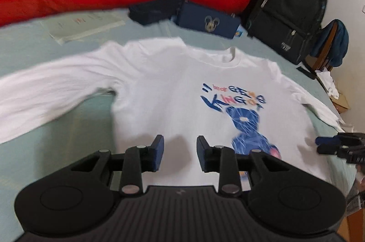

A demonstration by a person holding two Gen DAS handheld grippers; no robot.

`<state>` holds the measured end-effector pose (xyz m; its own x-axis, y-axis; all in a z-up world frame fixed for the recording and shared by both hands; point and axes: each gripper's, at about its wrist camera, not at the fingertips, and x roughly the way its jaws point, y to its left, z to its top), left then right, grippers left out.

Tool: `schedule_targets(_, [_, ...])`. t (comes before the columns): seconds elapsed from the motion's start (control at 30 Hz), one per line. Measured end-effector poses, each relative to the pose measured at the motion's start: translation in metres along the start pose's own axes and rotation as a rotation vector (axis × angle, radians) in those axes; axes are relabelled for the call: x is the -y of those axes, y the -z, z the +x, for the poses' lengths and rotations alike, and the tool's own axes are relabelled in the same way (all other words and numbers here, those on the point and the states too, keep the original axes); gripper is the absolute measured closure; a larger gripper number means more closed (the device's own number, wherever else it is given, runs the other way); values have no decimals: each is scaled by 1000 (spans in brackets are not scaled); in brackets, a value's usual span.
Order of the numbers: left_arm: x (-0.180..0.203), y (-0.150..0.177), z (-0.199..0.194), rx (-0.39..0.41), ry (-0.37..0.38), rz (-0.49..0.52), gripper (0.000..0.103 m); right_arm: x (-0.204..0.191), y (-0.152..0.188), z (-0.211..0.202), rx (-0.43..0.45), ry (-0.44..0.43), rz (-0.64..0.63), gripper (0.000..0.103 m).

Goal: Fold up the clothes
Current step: 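Release the hem with both tools and lift them away, then move both open tools above the flattened bear-print shirt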

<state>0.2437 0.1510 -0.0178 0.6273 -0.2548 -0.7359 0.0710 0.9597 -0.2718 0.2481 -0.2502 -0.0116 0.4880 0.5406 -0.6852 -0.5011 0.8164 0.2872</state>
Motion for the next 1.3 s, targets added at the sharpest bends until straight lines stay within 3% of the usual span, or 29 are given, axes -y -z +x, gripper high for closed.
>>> schedule_targets(0.17, [-23,-10,43,15,-152,6,71,15,6,27,-45,49,-35,60])
schedule_targets(0.2, [-30,-14,46,26,-189,9,77,19,8,26,-39,54,-32,61])
schedule_targets(0.3, [-40,-28,52,13,-212,28,87,29,9,22,-27,99,-20,62])
schedule_targets(0.43, [-32,-34,46,11,-270,105,87,31,4,21,-35,135,-29,61])
schedule_targets(0.5, [-26,-34,40,13,-294,143,86,22,-2,17,-25,148,-57,56])
schedule_targets(0.6, [-11,-19,12,23,-148,226,79,1,-6,17,-7,96,-119,53])
schedule_targets(0.7, [12,11,-1,-3,15,386,74,-16,-7,28,-21,49,-171,52])
schedule_targets(0.87, [10,40,-20,-31,2,438,72,-15,15,38,-57,51,-223,47])
schedule_targets(0.97, [9,57,-31,-47,-5,469,69,-9,37,16,-49,87,-239,40])
schedule_targets(1.17, [17,85,-55,-57,-5,547,70,-12,64,-28,-43,167,-239,39])
schedule_targets(1.2, [26,85,-60,-41,7,572,67,-19,64,-32,-29,173,-253,39])
schedule_targets(1.3, [61,91,-67,0,80,650,45,-46,61,-36,25,111,-296,35])
